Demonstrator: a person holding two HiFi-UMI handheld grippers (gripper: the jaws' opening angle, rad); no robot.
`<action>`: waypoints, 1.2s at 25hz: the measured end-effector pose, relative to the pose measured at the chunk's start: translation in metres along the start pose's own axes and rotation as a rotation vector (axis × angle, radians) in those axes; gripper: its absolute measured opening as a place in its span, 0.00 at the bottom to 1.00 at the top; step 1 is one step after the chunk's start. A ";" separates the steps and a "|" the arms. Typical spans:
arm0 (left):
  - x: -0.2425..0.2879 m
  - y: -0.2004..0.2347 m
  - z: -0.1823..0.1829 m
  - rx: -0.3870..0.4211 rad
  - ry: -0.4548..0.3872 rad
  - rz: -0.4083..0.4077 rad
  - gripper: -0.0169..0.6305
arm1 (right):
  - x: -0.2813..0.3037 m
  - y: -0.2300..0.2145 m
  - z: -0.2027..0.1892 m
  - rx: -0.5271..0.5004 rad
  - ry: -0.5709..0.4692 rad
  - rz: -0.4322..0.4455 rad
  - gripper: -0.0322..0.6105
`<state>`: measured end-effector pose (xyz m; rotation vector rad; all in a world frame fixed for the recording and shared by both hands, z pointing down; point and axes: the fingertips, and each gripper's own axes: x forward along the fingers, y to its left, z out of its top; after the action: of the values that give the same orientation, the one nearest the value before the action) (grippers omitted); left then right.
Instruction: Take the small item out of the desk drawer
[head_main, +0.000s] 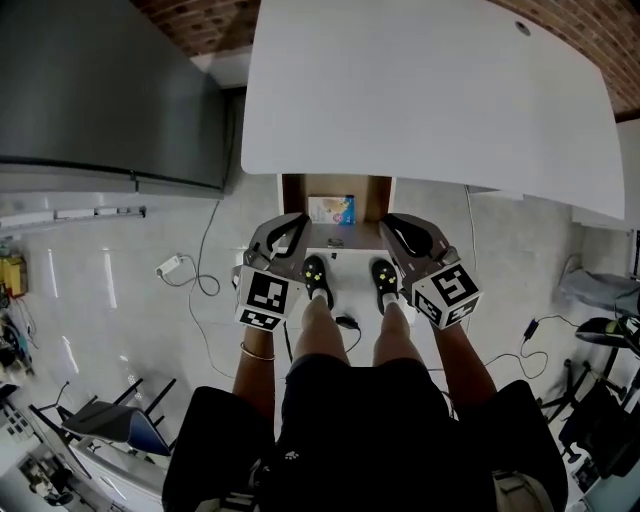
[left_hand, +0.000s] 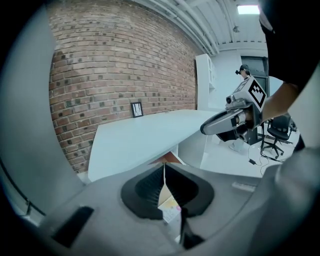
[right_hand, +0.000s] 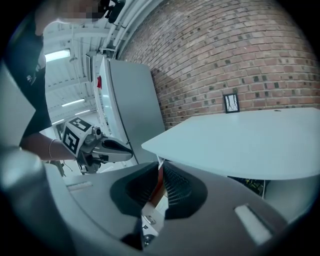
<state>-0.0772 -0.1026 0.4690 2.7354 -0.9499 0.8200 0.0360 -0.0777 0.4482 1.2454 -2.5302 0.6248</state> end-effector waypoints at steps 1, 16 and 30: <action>0.006 0.001 -0.004 0.005 0.004 -0.005 0.04 | 0.004 -0.002 -0.005 0.003 0.006 -0.003 0.08; 0.074 -0.002 -0.089 0.132 0.155 -0.063 0.07 | 0.059 -0.020 -0.073 -0.008 0.093 0.001 0.09; 0.121 -0.004 -0.138 0.142 0.230 -0.108 0.11 | 0.083 -0.028 -0.117 -0.002 0.143 0.006 0.10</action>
<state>-0.0575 -0.1243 0.6502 2.7009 -0.7174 1.1911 0.0130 -0.0940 0.5912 1.1504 -2.4177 0.6872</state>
